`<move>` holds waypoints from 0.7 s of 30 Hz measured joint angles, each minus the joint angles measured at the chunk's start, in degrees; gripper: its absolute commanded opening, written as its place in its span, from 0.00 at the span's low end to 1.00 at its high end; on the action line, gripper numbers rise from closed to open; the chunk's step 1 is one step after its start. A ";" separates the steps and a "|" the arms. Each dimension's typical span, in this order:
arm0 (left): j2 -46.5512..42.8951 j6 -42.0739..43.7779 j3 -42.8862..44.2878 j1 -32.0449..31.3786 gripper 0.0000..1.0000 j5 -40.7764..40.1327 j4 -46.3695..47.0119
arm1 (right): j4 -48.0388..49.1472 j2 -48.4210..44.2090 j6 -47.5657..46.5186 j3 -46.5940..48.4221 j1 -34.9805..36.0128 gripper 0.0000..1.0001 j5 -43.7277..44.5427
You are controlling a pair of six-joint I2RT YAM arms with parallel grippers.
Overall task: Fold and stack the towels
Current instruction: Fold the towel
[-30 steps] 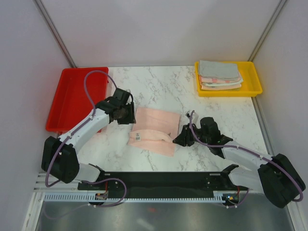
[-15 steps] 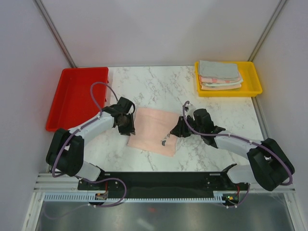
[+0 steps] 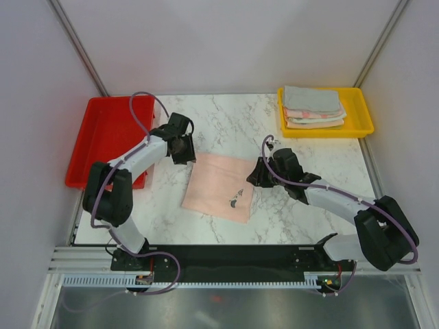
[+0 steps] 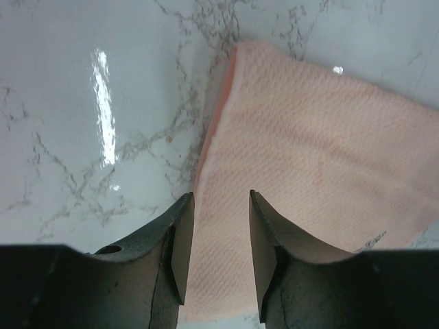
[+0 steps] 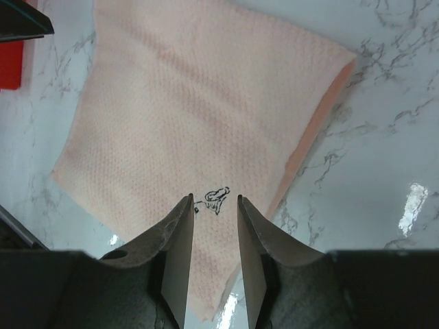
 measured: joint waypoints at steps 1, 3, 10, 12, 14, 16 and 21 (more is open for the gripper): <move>1.90 0.76 1.18 0.52 0.44 0.15 0.68 | -0.59 0.00 0.39 0.55 -0.02 0.40 0.87; 5.66 2.34 3.26 1.29 0.42 0.70 1.25 | -2.69 0.26 1.01 1.57 -0.11 0.41 3.04; 16.96 4.52 9.49 2.29 0.38 3.26 1.73 | -2.86 10.88 0.63 5.55 -6.08 0.37 3.39; 18.34 4.52 10.71 2.49 0.33 3.58 1.73 | -1.66 15.02 0.00 7.15 -7.32 0.33 2.23; 19.08 4.13 11.23 2.93 0.28 3.50 1.95 | -1.01 18.84 -1.27 9.49 -8.11 0.30 0.81; 19.04 2.78 11.08 3.52 0.29 3.50 1.70 | -0.31 22.58 -3.04 12.81 -8.98 0.27 -1.55; 16.57 -2.43 6.58 5.88 0.32 4.15 3.45 | 0.31 30.45 -7.78 22.58 -12.44 0.25 -6.99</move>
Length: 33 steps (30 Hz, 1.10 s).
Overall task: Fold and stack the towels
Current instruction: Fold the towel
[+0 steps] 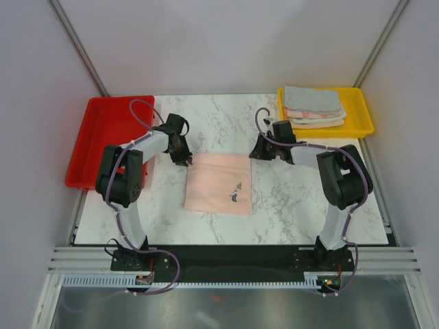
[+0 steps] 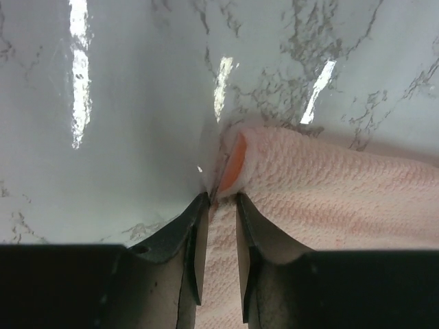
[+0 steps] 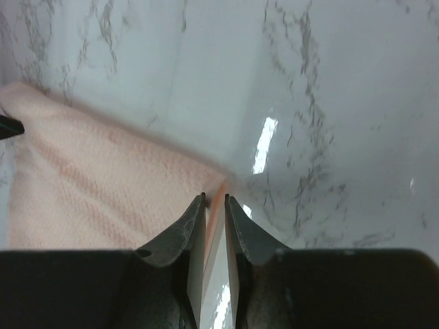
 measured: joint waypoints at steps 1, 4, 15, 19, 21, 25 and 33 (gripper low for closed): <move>-0.57 -0.63 -0.81 0.33 0.36 0.42 0.28 | -0.44 1.42 -0.83 2.12 -0.63 0.27 -1.11; -1.42 -0.96 -1.55 0.70 0.41 1.07 0.46 | -1.09 3.28 -2.27 5.27 -2.10 0.34 -3.93; -1.73 2.93 3.52 2.51 0.46 5.05 1.90 | -2.78 3.17 2.25 5.90 -2.62 0.35 -7.19; -0.55 4.50 4.96 3.43 0.42 7.21 2.14 | -2.69 3.17 5.40 5.90 -2.62 0.35 -6.29; 0.46 5.03 5.49 3.50 0.41 8.22 2.19 | -2.75 3.17 6.73 5.90 -2.62 0.38 -5.70; 2.16 6.01 6.14 3.48 0.31 10.60 2.08 | -4.66 1.99 7.41 4.81 -2.62 0.39 -4.24; 3.52 7.13 8.17 3.61 0.46 11.89 1.40 | -11.89 -13.35 7.19 -8.09 0.02 0.38 -1.86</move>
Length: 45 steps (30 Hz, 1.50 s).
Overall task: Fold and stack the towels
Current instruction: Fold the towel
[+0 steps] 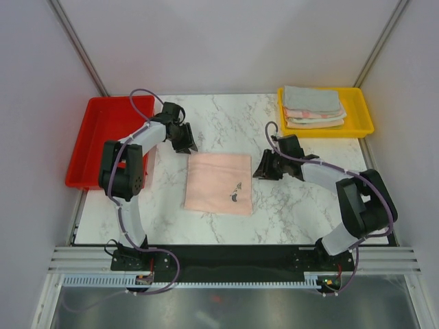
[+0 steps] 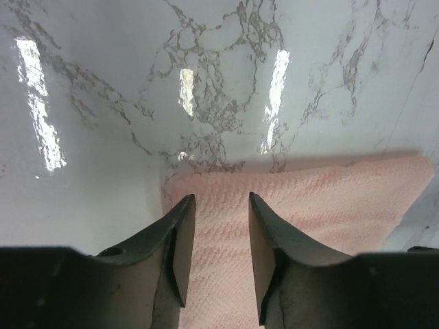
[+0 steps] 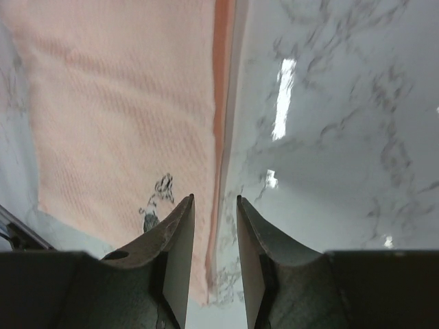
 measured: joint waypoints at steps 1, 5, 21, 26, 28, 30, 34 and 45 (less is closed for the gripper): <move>0.00 -0.11 0.13 0.04 0.49 -0.22 -0.26 | -0.83 -1.86 0.22 -1.90 1.33 0.38 0.37; -0.42 -0.31 0.50 0.02 0.54 -4.31 -3.50 | -2.36 -7.32 2.73 -7.56 6.45 0.38 2.34; -37.07 -2.93 -29.79 -2.10 0.50 -7.41 -6.97 | -1.14 -20.02 18.58 -20.57 18.60 0.37 13.33; -40.39 -5.75 -35.91 -5.84 0.55 -4.85 -6.67 | 0.09 -21.24 21.75 -21.81 21.88 0.38 16.35; -41.57 -7.15 -37.77 -7.17 0.56 -4.72 -6.01 | 1.25 -21.24 22.97 -22.25 22.75 0.38 17.62; -42.49 -8.46 -39.78 -7.93 0.56 -4.42 -4.72 | 1.99 -21.24 23.96 -22.67 23.34 0.38 18.80; -43.87 -11.41 -44.02 -9.01 0.56 -4.13 -2.93 | 3.10 -20.92 25.33 -23.23 24.09 0.36 20.41; -46.60 -18.84 -49.24 -10.16 0.54 -2.91 2.56 | 6.36 -19.58 27.98 -24.50 24.81 0.21 21.94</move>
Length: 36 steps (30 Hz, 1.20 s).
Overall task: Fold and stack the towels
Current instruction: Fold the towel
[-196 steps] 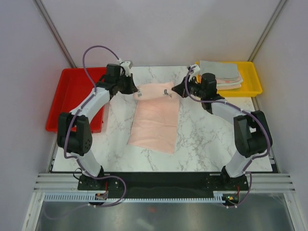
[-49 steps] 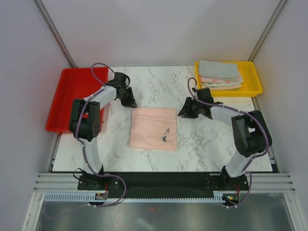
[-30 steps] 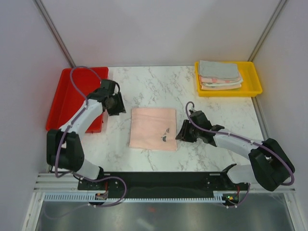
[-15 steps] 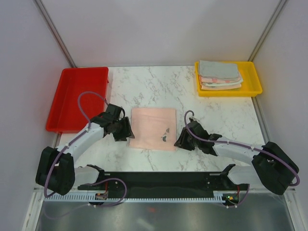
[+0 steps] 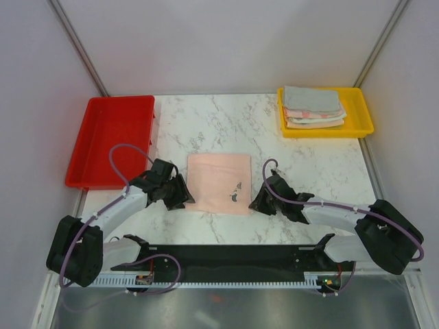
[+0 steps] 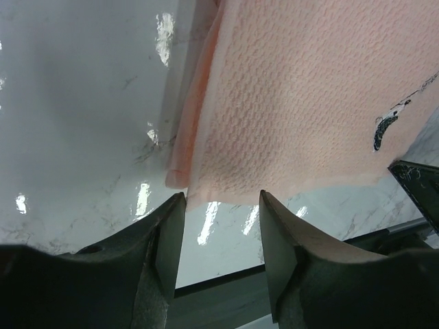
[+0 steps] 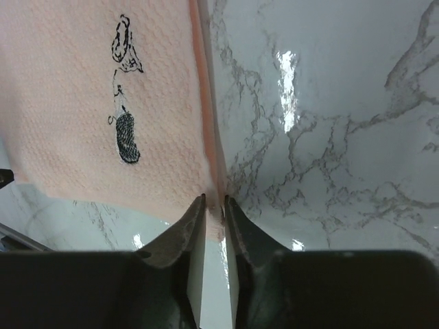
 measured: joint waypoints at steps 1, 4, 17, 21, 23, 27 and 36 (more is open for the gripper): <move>-0.33 -0.48 -0.55 0.00 0.54 -0.02 0.31 | 0.02 -0.09 0.17 -0.13 0.00 0.20 0.20; -0.79 -1.05 -1.46 0.00 0.55 -0.11 0.48 | 0.07 -0.33 0.50 -0.57 0.00 0.12 0.68; -2.25 -2.19 -2.19 -1.18 0.50 -3.34 -0.13 | 0.48 -0.37 0.70 -0.76 0.07 0.00 0.90; -1.97 -2.80 -2.45 -1.22 0.42 -3.32 0.00 | 0.85 -0.37 0.70 -0.96 0.11 0.00 0.90; -1.57 -3.04 -2.45 -1.22 0.35 -3.30 0.20 | 0.92 -0.37 0.70 -0.98 0.15 0.00 0.90; -0.98 -3.54 -2.45 -1.22 0.10 -3.30 0.48 | 1.03 -0.37 0.68 -0.98 0.17 0.00 0.87; 1.14 -3.67 1.07 -1.22 0.02 -3.67 -0.39 | -0.61 0.26 -0.85 2.05 0.17 0.00 0.90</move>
